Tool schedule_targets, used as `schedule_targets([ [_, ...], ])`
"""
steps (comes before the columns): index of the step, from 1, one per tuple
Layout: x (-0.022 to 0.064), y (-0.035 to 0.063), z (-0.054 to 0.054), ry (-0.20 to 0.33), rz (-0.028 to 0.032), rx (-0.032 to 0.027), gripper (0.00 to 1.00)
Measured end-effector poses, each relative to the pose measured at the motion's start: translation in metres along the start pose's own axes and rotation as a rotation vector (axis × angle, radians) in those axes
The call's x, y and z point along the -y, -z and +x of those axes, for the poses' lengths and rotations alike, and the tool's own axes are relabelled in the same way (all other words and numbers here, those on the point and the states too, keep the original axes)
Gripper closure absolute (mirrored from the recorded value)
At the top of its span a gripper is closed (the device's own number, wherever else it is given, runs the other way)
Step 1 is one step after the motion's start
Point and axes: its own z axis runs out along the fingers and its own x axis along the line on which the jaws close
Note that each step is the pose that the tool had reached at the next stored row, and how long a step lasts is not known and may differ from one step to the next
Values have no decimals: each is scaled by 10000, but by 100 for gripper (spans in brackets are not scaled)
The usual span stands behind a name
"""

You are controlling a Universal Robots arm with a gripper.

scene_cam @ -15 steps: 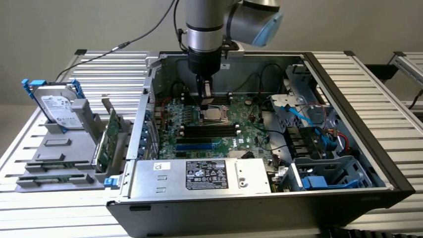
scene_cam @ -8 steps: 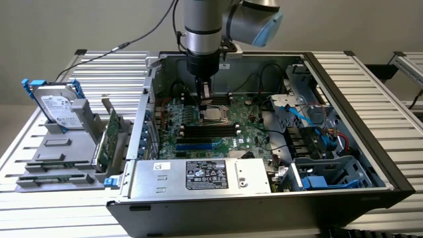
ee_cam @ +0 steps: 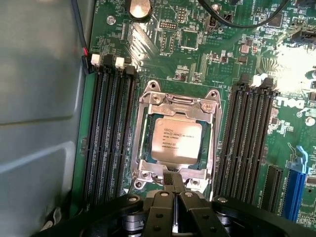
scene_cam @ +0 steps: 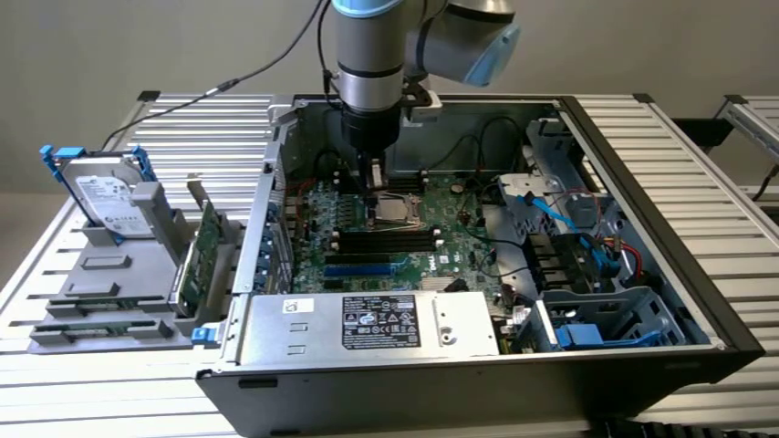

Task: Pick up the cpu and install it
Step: 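Close the cpu cover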

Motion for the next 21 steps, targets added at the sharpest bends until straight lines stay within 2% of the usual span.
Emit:
schedule_targets([
  [21,2,-113,3,0,-1,-1,89],
])
